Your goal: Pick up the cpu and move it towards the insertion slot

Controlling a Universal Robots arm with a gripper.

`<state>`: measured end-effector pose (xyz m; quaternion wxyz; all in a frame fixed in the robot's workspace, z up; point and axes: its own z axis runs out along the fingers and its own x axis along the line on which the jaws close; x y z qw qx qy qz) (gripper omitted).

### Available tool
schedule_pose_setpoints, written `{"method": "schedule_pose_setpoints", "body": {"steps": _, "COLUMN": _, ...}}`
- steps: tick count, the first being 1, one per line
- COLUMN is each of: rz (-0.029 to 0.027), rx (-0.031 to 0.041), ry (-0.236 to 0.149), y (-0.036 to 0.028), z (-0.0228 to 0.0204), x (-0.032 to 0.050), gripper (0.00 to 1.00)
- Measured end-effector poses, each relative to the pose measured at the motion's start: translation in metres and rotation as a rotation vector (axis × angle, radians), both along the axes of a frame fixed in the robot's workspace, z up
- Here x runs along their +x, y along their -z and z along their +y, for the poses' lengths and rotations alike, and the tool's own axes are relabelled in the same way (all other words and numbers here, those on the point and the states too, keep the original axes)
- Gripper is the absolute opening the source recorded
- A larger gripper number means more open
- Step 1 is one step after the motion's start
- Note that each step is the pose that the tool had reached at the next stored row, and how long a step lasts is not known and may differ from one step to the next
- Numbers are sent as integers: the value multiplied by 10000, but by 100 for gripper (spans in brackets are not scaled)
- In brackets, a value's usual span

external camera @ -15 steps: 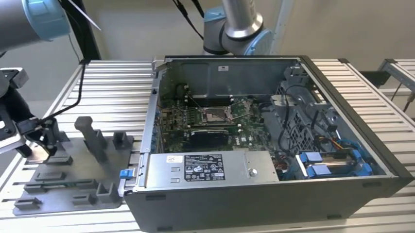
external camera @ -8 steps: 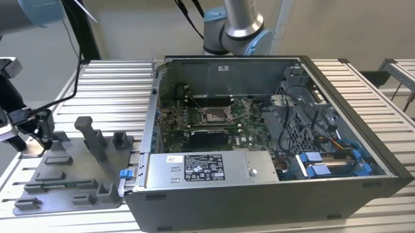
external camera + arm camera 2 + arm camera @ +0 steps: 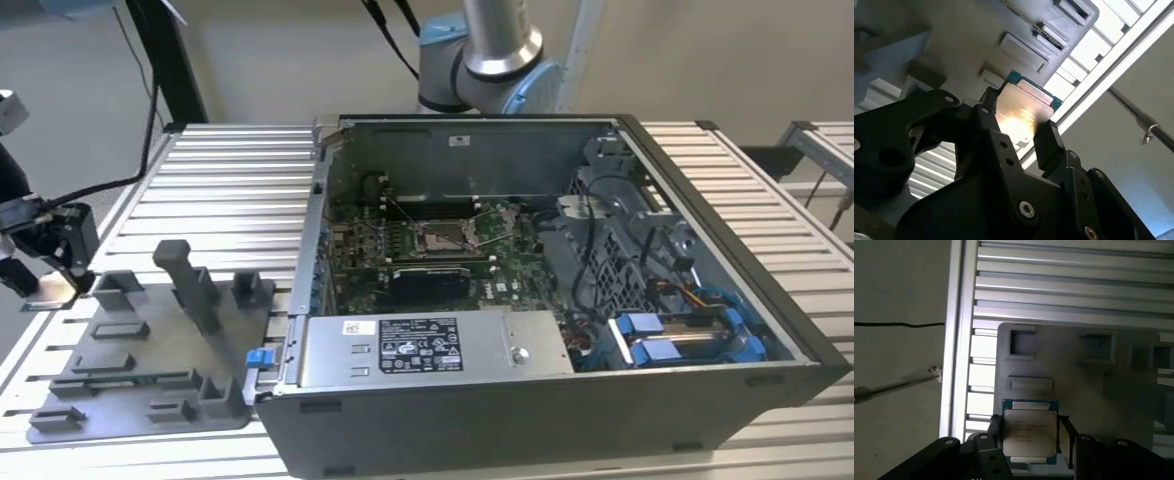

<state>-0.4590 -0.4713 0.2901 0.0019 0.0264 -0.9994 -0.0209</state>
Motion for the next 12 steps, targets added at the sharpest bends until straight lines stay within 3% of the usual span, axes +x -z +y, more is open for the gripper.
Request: {"method": "schedule_pose_setpoints", "body": {"steps": 12, "rz": -6, "rx": 1, "ry": 1, "y": -530, "z": 0, "x": -9, "gripper": 0}}
